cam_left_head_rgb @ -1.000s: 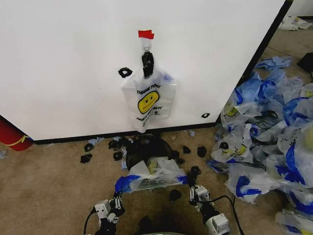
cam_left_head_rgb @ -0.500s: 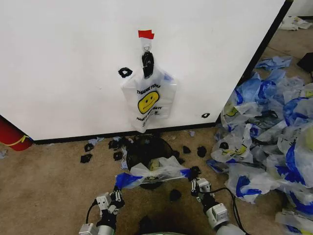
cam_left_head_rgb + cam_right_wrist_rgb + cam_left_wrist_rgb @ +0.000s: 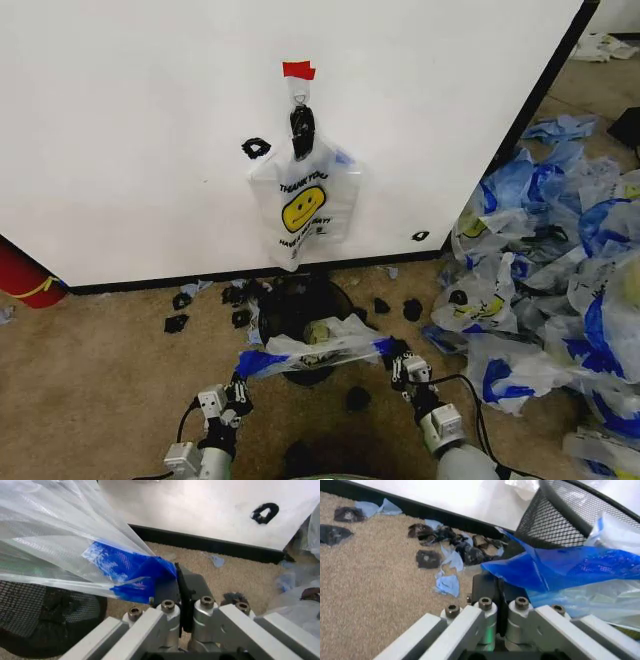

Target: Pick up the garbage bag from the wall and place it over the trash bin.

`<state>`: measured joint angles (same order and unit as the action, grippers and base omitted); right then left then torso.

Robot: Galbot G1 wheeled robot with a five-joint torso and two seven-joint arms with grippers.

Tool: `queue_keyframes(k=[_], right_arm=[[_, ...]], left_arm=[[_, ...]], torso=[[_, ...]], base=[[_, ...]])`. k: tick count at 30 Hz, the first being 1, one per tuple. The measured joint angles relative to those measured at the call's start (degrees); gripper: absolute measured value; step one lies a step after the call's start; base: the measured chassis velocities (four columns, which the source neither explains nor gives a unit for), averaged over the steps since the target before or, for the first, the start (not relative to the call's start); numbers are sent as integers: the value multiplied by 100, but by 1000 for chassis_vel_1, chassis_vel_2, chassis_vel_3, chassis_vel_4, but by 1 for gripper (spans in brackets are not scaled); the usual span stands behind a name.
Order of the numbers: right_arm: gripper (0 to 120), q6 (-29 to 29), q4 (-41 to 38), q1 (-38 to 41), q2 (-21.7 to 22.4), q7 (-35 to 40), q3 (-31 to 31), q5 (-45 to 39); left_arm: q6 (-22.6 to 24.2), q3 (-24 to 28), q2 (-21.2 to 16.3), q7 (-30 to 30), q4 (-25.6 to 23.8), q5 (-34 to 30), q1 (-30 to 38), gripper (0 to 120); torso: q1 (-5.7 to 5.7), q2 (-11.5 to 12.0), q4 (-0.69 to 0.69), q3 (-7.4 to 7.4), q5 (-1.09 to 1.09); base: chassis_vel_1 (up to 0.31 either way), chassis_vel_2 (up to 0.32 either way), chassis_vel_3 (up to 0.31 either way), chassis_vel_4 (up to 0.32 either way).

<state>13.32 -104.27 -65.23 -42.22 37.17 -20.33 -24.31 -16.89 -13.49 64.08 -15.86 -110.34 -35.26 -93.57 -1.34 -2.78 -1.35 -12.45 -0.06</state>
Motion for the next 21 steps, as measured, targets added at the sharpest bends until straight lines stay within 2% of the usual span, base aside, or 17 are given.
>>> queue_keyframes(k=[21], right_arm=[[0, 90, 241, 17, -68, -115, 147, 24]], left_arm=[[-29, -76, -84, 3, 448, -78, 370, 0]], torso=[[0, 0, 0, 0, 0]], base=[[0, 0, 0, 0]])
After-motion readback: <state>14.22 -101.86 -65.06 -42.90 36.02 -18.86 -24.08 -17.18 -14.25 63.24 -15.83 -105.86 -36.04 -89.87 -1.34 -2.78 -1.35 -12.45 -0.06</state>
